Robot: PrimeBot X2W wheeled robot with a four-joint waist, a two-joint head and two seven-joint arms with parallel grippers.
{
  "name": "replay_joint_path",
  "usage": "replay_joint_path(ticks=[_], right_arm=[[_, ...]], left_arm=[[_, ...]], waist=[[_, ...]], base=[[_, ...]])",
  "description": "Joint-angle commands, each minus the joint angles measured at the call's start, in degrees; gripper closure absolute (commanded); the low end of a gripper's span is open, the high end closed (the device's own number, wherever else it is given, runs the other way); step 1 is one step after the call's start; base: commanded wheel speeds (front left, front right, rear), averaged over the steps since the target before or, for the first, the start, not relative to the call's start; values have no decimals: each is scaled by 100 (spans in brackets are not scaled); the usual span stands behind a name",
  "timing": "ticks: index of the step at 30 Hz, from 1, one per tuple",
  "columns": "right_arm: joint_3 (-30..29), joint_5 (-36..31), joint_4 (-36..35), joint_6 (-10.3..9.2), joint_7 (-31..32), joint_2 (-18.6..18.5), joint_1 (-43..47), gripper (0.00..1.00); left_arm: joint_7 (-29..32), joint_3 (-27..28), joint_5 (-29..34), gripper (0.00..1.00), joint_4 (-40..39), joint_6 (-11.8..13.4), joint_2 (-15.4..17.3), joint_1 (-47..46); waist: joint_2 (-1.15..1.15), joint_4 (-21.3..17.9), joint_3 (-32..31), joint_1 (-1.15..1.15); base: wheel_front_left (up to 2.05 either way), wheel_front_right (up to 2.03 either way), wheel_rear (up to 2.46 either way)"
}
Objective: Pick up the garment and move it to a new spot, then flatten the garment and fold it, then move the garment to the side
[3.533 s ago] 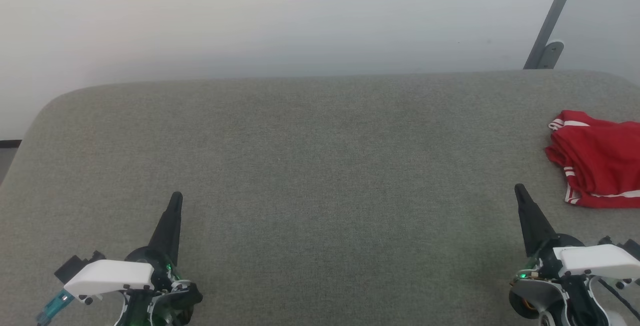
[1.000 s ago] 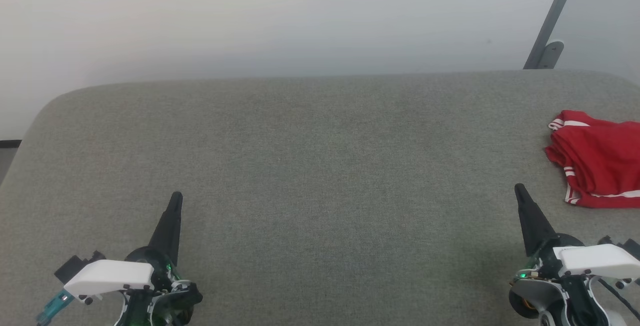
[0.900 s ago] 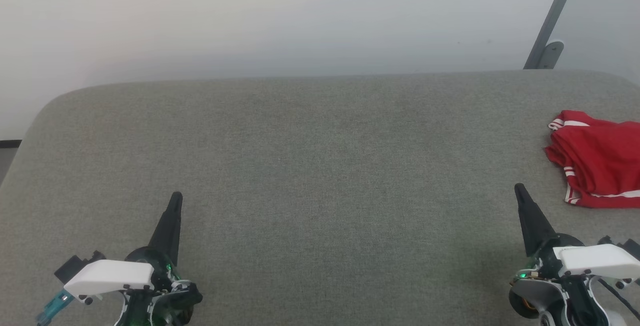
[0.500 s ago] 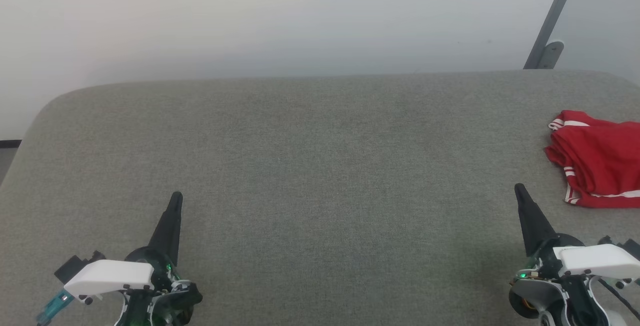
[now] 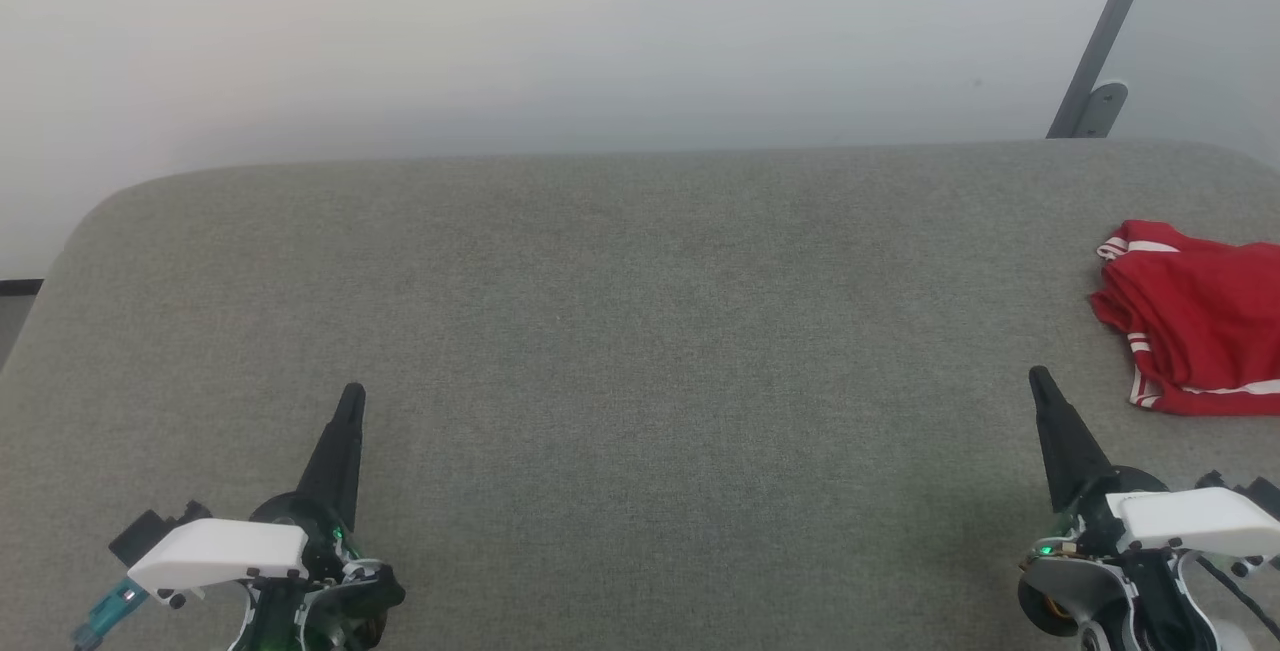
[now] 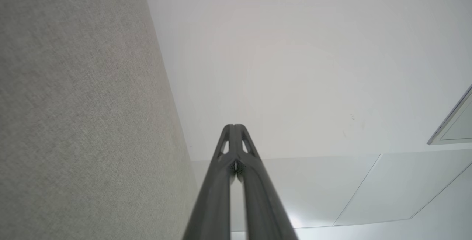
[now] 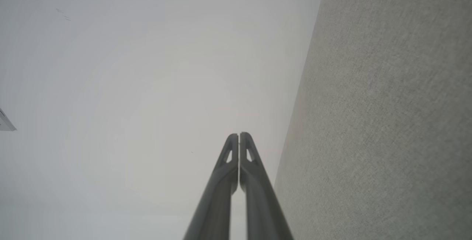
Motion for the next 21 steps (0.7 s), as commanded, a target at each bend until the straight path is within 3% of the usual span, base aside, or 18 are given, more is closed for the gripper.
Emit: replay_joint_path(ticks=[1,21], right_arm=[[3,26,-17,2,10,23,-27,100],[1,26,-16,2,9,23,-27,100]], left_arm=[[16,14,-21,100,-17,-17,-18,-65],[16,13,-21,100,-17,-17,-18,-65]], waist=[[0,0,0,0],[0,0,0,0]], base=[[0,0,0],[0,0,0]])
